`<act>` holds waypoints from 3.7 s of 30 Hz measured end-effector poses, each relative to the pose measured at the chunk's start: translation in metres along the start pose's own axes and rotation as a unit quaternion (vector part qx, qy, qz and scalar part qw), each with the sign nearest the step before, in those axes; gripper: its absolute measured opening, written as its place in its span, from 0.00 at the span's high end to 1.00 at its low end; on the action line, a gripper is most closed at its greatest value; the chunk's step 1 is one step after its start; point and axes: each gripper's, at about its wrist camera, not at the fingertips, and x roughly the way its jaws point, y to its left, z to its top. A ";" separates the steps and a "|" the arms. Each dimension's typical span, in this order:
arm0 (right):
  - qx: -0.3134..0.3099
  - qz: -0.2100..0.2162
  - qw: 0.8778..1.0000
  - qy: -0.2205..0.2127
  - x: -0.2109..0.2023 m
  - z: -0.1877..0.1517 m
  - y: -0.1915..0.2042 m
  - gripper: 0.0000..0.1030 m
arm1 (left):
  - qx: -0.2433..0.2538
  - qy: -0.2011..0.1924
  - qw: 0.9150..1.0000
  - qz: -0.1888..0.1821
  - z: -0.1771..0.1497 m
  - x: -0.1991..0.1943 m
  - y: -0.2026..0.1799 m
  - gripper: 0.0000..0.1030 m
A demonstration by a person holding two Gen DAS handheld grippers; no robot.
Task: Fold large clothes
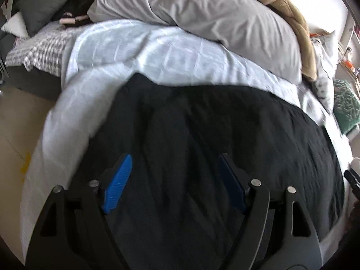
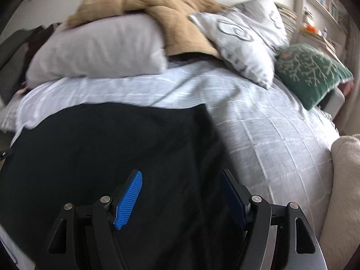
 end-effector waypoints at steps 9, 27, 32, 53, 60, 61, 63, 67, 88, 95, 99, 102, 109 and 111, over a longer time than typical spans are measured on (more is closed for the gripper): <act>0.001 -0.008 0.996 0.086 -0.019 -0.054 -0.003 0.29 | -0.051 0.075 0.996 0.005 -0.053 -0.036 0.023 0.24; 0.100 0.074 0.983 0.132 -0.061 -0.059 0.033 0.22 | -0.266 0.133 0.954 -0.044 -0.106 -0.067 0.080 0.13; 0.082 0.102 0.982 0.137 -0.060 -0.059 0.058 0.22 | -0.296 0.152 0.938 -0.096 -0.118 -0.042 0.076 0.13; 0.093 0.271 0.948 0.139 -0.022 -0.074 0.116 0.87 | -0.303 -0.087 0.942 -0.119 -0.110 -0.061 0.054 0.82; 0.087 0.291 0.938 0.166 0.005 -0.085 0.138 0.87 | -0.235 -0.158 0.940 -0.189 -0.090 -0.106 0.019 0.83; 0.107 0.300 0.932 0.175 0.013 -0.088 0.135 0.87 | -0.217 -0.167 0.942 -0.196 -0.087 -0.112 0.010 0.83; 0.144 0.321 0.917 0.189 0.027 -0.092 0.128 0.87 | -0.182 -0.181 0.943 -0.211 -0.083 -0.121 -0.011 0.83; 0.152 0.339 0.907 0.197 0.034 -0.095 0.123 0.87 | -0.103 -0.200 0.944 -0.242 -0.075 -0.133 -0.060 0.83; 0.390 0.332 0.855 0.080 -0.022 -0.060 -0.103 0.35 | 0.330 -0.021 0.906 -0.265 -0.145 -0.063 -0.260 0.53; 0.386 0.369 0.836 0.127 0.003 -0.060 -0.098 0.26 | 0.362 0.019 0.876 -0.320 -0.149 -0.076 -0.260 0.44; 0.336 0.332 0.868 0.155 0.025 -0.059 -0.075 0.33 | 0.353 0.057 0.856 -0.374 -0.133 -0.092 -0.241 0.44; 0.318 0.325 0.876 0.162 0.036 -0.059 -0.062 0.63 | 0.328 0.056 0.865 -0.377 -0.117 -0.103 -0.213 0.44; 0.270 0.307 0.906 0.110 0.001 -0.042 -0.059 0.82 | 0.208 0.016 0.908 -0.364 -0.078 -0.106 -0.148 0.43; 0.260 0.316 0.909 0.077 -0.020 -0.027 -0.064 0.83 | 0.179 0.007 0.919 -0.351 -0.074 -0.097 -0.141 0.43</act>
